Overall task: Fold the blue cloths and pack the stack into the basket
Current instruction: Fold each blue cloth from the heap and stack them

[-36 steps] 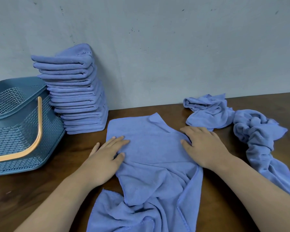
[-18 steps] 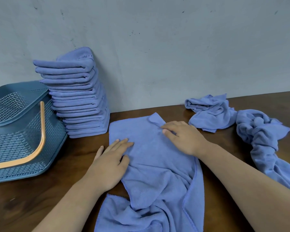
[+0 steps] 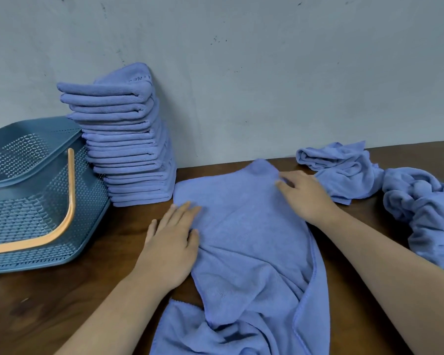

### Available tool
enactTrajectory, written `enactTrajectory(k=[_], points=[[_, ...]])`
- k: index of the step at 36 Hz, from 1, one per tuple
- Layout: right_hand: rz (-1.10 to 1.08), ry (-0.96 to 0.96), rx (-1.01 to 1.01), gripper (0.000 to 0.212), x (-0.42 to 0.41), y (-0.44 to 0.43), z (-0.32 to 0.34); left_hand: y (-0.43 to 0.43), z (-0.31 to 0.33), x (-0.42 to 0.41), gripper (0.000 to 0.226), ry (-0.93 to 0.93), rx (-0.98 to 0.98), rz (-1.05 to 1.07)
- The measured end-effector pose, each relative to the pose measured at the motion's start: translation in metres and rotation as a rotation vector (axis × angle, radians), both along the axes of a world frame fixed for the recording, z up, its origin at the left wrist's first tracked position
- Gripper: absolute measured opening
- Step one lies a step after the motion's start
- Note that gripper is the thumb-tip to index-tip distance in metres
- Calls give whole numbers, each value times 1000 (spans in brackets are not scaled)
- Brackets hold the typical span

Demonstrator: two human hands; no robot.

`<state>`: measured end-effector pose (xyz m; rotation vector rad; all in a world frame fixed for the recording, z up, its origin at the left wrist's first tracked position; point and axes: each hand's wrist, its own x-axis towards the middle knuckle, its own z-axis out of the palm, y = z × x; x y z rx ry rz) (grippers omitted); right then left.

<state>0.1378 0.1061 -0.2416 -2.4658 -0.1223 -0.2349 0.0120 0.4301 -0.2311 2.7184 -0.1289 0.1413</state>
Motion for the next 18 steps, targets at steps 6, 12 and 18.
enactTrajectory(k=[6,12,18], points=[[0,-116,-135,51,-12,-4,9,2,-1,3,46,-100,-58,73],[289,148,-391,58,-23,3,14,0,1,1,54,54,-17,18],[135,234,-465,67,-10,-11,17,3,2,5,54,-53,23,103]])
